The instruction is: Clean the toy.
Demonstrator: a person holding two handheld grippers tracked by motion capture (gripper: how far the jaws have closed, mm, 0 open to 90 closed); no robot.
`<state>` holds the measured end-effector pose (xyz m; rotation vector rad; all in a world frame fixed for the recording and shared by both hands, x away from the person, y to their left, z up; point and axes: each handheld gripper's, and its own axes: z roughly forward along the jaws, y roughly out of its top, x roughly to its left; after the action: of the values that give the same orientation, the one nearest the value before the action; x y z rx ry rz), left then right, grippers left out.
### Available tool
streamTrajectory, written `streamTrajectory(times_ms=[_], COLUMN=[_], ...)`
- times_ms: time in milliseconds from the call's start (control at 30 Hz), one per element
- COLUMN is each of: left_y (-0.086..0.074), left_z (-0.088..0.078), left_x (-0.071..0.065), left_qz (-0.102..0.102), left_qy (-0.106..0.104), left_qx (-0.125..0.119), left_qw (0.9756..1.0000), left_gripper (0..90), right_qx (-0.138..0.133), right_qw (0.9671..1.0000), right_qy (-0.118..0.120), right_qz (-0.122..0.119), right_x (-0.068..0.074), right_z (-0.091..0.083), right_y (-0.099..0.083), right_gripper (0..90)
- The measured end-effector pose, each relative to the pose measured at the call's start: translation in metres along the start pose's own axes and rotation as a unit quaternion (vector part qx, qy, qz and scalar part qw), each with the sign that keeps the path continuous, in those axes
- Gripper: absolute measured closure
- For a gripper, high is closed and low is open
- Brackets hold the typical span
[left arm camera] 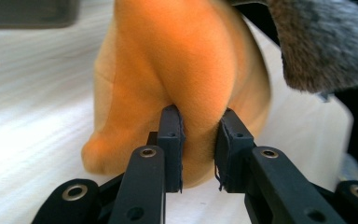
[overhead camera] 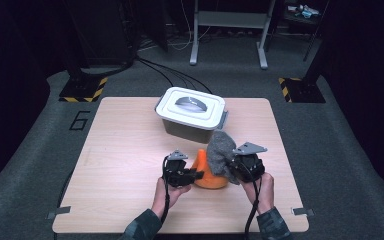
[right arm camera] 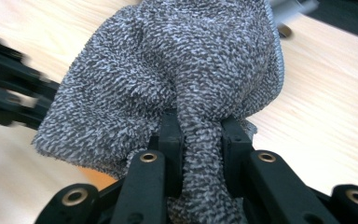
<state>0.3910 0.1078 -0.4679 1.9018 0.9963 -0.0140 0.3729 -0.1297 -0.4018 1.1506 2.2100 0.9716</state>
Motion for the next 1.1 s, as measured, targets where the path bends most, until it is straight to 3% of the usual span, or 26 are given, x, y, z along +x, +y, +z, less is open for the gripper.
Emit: streamTrajectory(times_ms=[133, 200, 233, 300, 367, 533, 633, 667, 733, 800, 833, 900, 967, 1067, 1100], left_y=[-0.001, -0.003, -0.004, -0.006, -0.007, -0.008, -0.005, -0.004, -0.003, -0.003, -0.004, -0.006, -0.011, -0.013, -0.013], left_z=[-0.002, -0.001, -0.001, 0.0, 0.0, 0.001, 0.0, -0.001, -0.004, -0.007, -0.007, -0.001, 0.006, 0.006, 0.005], left_x=[-0.003, 0.001, 0.004, 0.008, 0.008, 0.012, 0.009, 0.005, 0.0, -0.007, -0.007, -0.007, -0.004, -0.002, -0.001], left_qz=[-0.015, -0.014, -0.019, -0.024, -0.017, -0.019, 0.001, 0.018, 0.04, 0.088, 0.097, 0.112, 0.13, 0.12, 0.107], left_qy=[0.002, 0.01, 0.01, 0.007, 0.011, 0.002, 0.005, 0.023, 0.032, 0.058, 0.052, 0.068, 0.071, 0.069, 0.064], left_qx=[0.005, 0.01, 0.009, 0.005, 0.003, -0.003, 0.0, 0.004, 0.001, 0.005, 0.006, 0.022, 0.025, 0.019, 0.014], left_qw=[0.9999, 0.9998, 0.9997, 0.9997, 0.9998, 0.9998, 1.0, 0.9996, 0.9987, 0.9944, 0.9939, 0.9911, 0.9887, 0.9902, 0.992], left_gripper=[74.4, 74.5, 74.5, 74.5, 74.5, 73.3, 64.5, 58.8, 49.1, 43.0, 41.2, 39.6, 44.4, 64.0, 67.6], right_qx=[0.021, 0.034, 0.035, 0.037, 0.039, 0.069, 0.071, 0.072, 0.071, 0.073, 0.075, 0.073, 0.076, 0.062, 0.056], right_qw=[0.999, 0.9982, 0.998, 0.9987, 0.9988, 0.9975, 0.9971, 0.997, 0.997, 0.9969, 0.9966, 0.9968, 0.9966, 0.9979, 0.9982], right_qy=[0.027, 0.014, 0.017, 0.027, 0.027, 0.0, 0.002, -0.002, -0.004, -0.005, -0.004, -0.006, -0.005, -0.015, -0.019], right_qz=[-0.03, -0.047, -0.049, -0.022, -0.012, 0.017, 0.028, 0.028, 0.028, 0.028, 0.034, 0.031, 0.033, 0.015, 0.011], right_x=[0.021, 0.027, 0.025, 0.016, 0.007, -0.016, -0.02, -0.019, -0.018, -0.02, -0.02, -0.022, -0.02, -0.017, -0.015], right_z=[0.01, 0.024, 0.029, 0.033, 0.034, 0.033, 0.037, 0.038, 0.038, 0.04, 0.04, 0.04, 0.039, 0.034, 0.031], right_y=[0.006, 0.004, 0.002, -0.003, -0.009, -0.031, -0.041, -0.041, -0.04, -0.04, -0.04, -0.04, -0.04, -0.036, -0.034], right_gripper=[74.6, 74.7, 74.7, 74.8, 74.7, 74.7, 74.8, 74.8, 74.8, 74.8, 74.7, 74.7, 74.7, 74.7, 74.7])
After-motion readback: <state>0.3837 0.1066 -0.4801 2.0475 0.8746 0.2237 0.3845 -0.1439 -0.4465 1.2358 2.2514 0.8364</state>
